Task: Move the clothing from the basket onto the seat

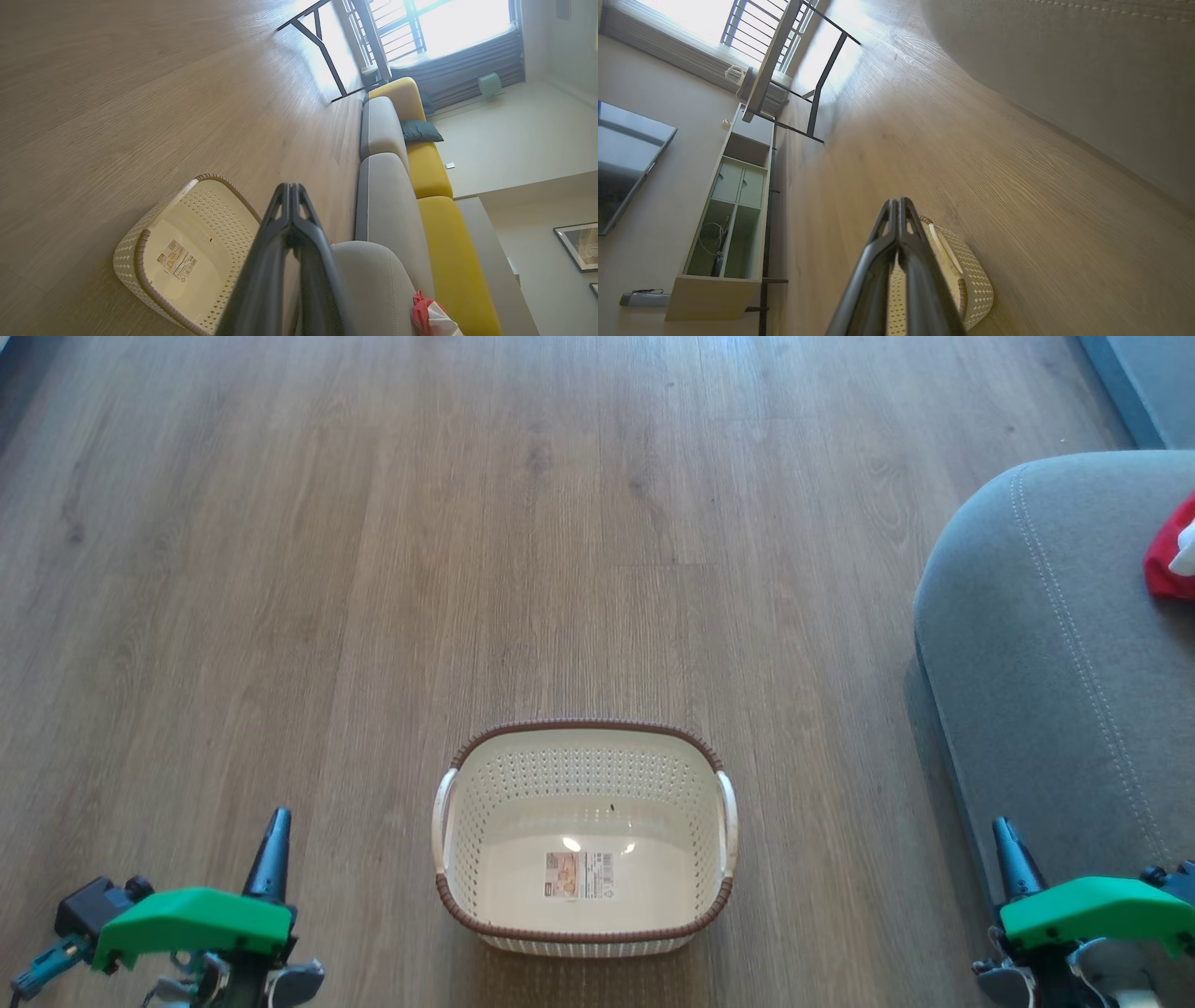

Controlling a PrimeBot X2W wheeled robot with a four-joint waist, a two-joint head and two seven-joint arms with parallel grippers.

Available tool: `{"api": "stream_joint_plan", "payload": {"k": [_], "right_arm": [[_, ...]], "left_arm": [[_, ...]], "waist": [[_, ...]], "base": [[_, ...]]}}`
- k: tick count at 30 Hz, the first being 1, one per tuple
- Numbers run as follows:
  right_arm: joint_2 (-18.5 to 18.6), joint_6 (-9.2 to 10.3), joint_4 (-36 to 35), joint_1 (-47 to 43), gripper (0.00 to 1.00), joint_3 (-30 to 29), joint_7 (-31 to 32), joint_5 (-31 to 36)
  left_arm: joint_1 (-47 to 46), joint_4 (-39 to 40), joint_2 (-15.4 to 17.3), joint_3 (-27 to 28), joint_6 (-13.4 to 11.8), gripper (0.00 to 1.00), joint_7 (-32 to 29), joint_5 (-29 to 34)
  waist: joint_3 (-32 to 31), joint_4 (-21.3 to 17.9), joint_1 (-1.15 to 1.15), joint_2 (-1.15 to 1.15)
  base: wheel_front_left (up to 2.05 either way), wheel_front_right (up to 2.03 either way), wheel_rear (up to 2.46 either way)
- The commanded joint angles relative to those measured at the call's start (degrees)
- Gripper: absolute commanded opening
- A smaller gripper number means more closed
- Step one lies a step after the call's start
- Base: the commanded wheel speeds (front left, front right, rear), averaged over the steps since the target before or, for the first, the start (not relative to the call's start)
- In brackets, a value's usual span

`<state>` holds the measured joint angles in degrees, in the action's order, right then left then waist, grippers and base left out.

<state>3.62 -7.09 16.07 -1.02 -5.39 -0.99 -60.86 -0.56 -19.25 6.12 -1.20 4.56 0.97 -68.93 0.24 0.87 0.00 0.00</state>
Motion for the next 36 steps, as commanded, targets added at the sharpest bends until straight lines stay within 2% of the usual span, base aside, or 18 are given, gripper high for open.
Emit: {"api": "stream_joint_plan", "payload": {"k": [1,36], "right_arm": [[0.09,-0.26,-1.93,3.19,0.0,0.45,0.5,-1.6],[-0.58,-0.37,-2.02,6.41,0.0,-0.83,6.11,-25.4]], "left_arm": [[-3.57,2.29,0.0,1.9,0.39,0.0,-0.48,-1.2],[-5.23,4.61,-2.6,6.59,2.42,0.0,-6.09,-18.85]], "waist": [[0.0,-0.02,0.0,0.0],[-0.05,-0.7,0.0,0.0]], "base": [[0.0,0.0,0.0],[0.0,0.0,0.0]]}}
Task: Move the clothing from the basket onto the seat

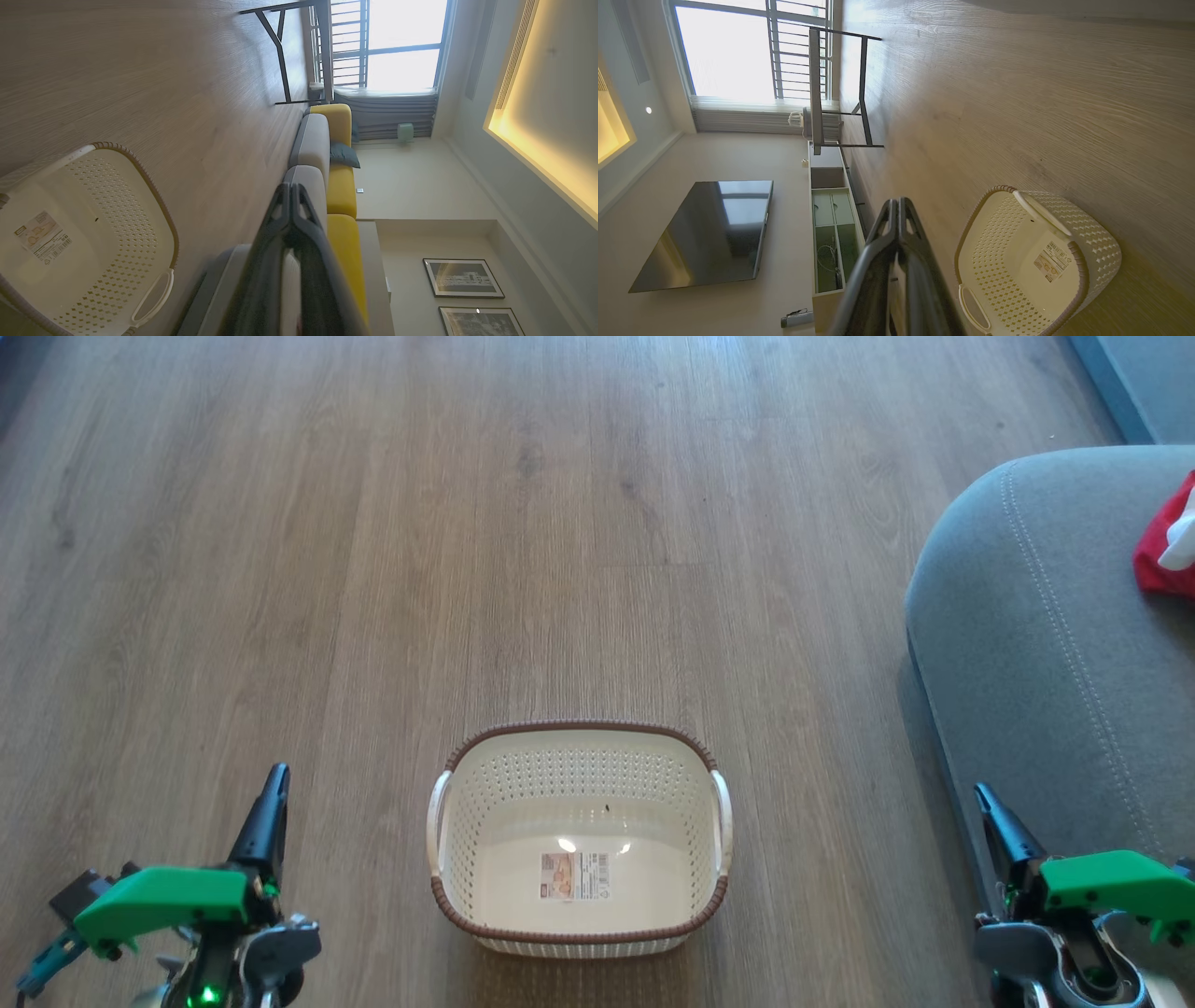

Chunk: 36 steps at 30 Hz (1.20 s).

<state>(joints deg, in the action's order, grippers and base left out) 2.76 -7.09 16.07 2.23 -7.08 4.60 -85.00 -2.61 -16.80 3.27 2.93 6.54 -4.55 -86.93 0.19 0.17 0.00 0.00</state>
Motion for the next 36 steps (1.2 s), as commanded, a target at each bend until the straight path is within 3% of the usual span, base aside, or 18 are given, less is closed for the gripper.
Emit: {"api": "stream_joint_plan", "payload": {"k": [1,9,36], "right_arm": [[0.26,-0.37,-2.02,3.25,0.0,0.82,0.68,-1.96],[0.11,-0.4,-2.04,3.95,0.0,0.54,1.9,-7.15],[0.11,-0.4,-2.04,3.95,0.0,0.55,1.9,-7.16]], "left_arm": [[-3.23,2.23,0.18,2.59,0.5,0.0,-0.73,-1.37],[-3.59,2.74,-0.39,3.61,0.94,0.0,-1.95,-5.22],[-3.59,2.74,-0.39,3.6,0.94,0.0,-1.94,-5.23]], "waist": [[0.0,-0.02,0.0,0.0],[-0.01,-0.17,0.0,0.0],[-0.01,-0.17,0.0,0.0]], "base": [[0.0,0.0,0.0],[0.0,0.0,0.0],[0.0,0.0,0.0]]}}
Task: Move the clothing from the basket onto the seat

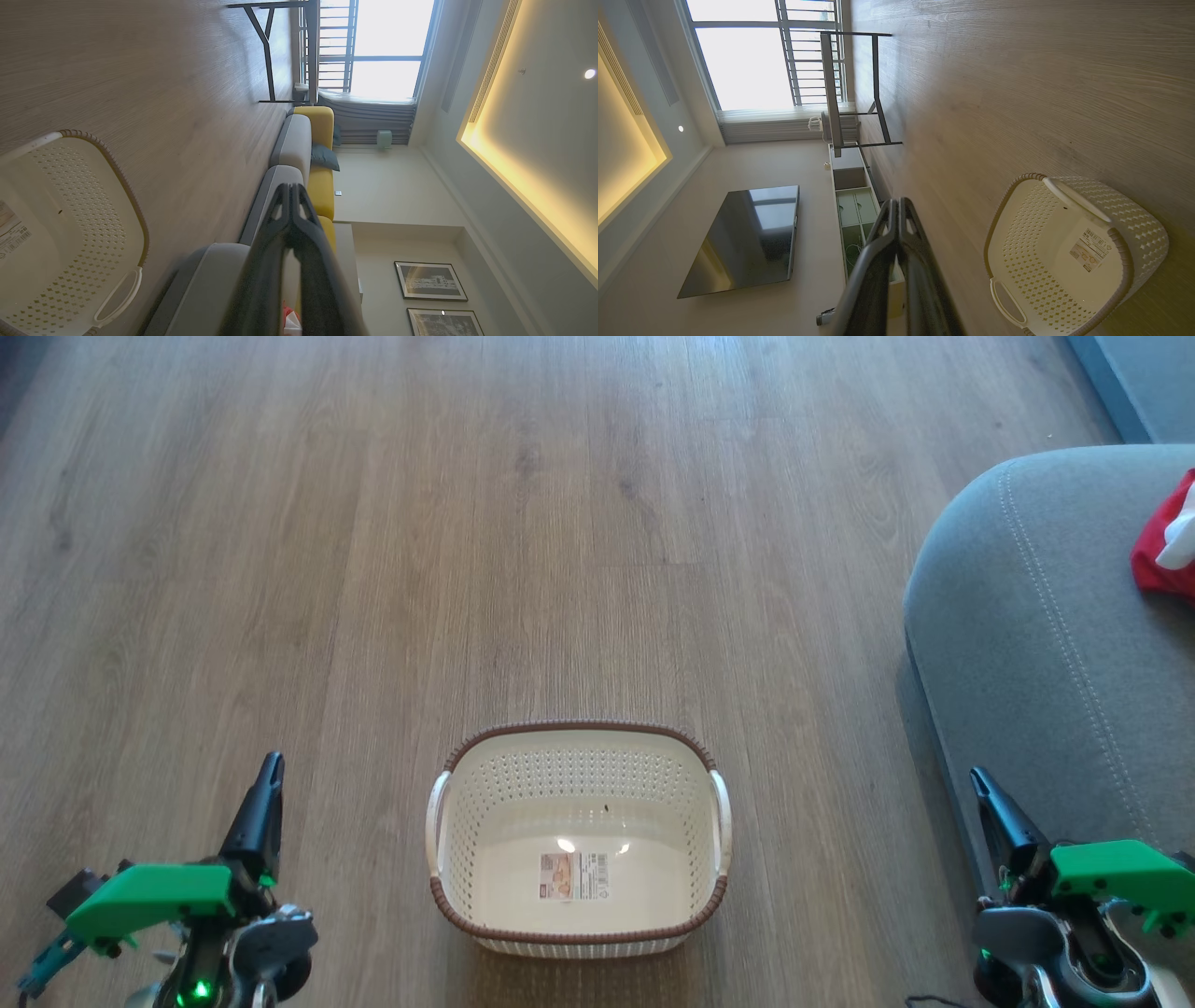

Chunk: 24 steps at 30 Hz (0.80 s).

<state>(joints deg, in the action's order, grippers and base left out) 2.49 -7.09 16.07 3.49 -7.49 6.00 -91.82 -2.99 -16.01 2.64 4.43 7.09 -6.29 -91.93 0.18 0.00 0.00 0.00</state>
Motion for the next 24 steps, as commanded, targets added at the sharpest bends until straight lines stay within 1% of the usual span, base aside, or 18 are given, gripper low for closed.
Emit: {"api": "stream_joint_plan", "payload": {"k": [1,24], "right_arm": [[0.39,-0.4,-2.04,2.7,0.0,0.96,0.49,-0.34],[0.39,-0.4,-2.04,2.7,0.0,0.96,0.49,-0.34]], "left_arm": [[-3.2,1.95,0.24,2.1,0.4,0.0,-0.21,-0.23],[-3.2,1.96,0.24,2.09,0.4,0.0,-0.2,-0.23]], "waist": [[0.0,0.0,0.0,0.0],[0.0,0.0,0.0,0.0]], "base": [[0.0,0.0,0.0],[0.0,0.0,0.0]]}}
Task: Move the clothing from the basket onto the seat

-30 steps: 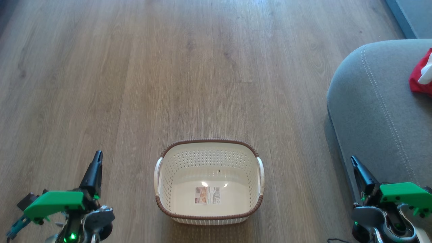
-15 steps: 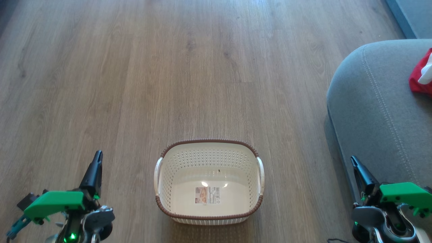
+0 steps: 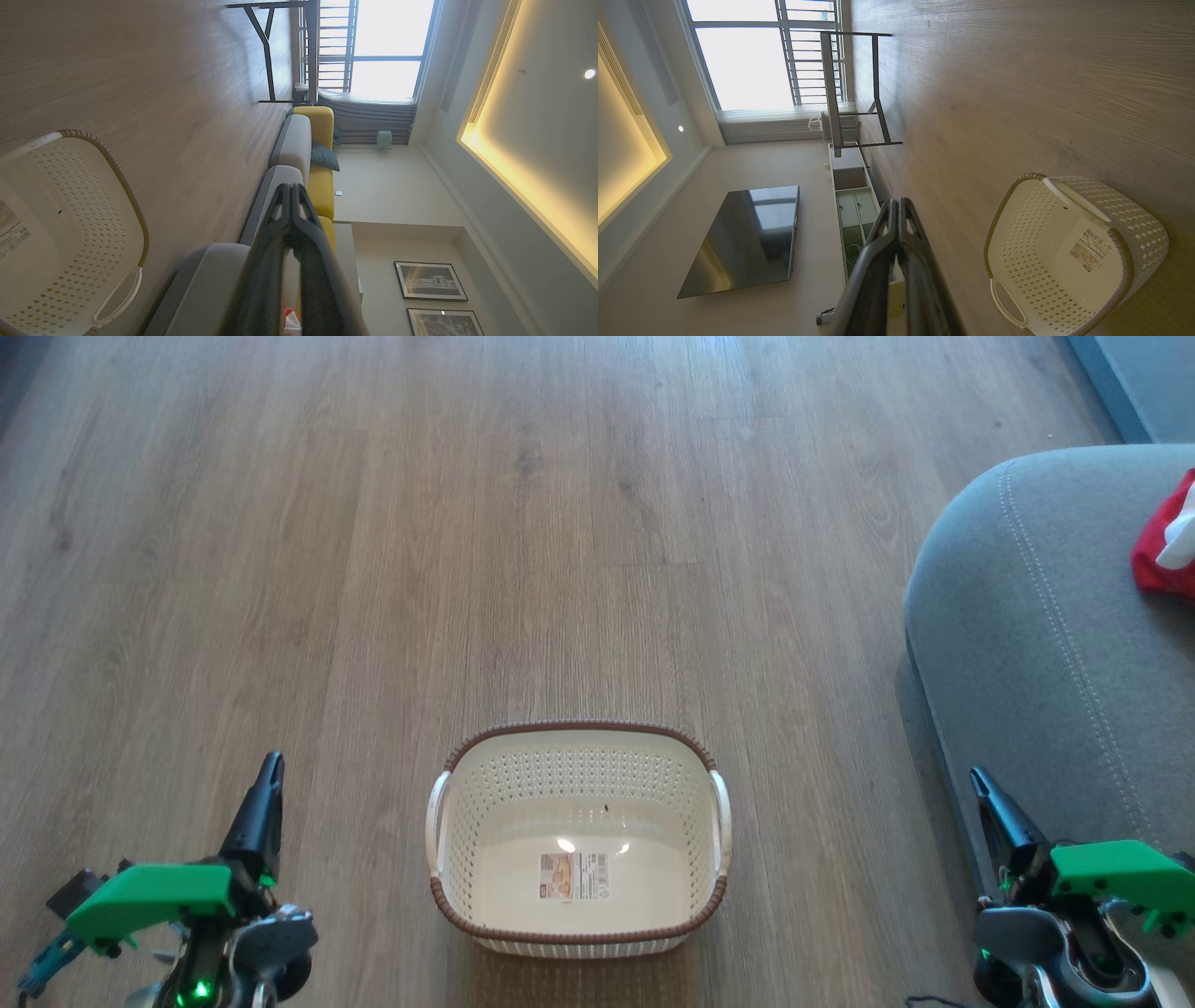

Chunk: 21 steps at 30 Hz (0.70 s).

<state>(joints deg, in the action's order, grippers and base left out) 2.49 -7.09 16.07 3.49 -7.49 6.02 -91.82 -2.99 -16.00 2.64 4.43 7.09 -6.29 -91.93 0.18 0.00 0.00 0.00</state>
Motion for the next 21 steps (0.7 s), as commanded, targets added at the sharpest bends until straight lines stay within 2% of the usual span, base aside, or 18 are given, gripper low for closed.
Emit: {"api": "stream_joint_plan", "payload": {"k": [1,21], "right_arm": [[0.39,-0.4,-2.04,2.7,0.0,0.96,0.48,-0.34],[0.39,-0.4,-2.04,2.7,0.0,0.97,0.47,-0.35]], "left_arm": [[-3.2,1.95,0.24,2.09,0.4,0.0,-0.2,-0.23],[-3.2,1.95,0.23,2.09,0.4,0.0,-0.2,-0.24]], "waist": [[0.0,0.0,0.0,0.0],[0.0,0.0,0.0,0.0]], "base": [[0.0,0.0,0.0],[0.0,0.0,0.0]]}}
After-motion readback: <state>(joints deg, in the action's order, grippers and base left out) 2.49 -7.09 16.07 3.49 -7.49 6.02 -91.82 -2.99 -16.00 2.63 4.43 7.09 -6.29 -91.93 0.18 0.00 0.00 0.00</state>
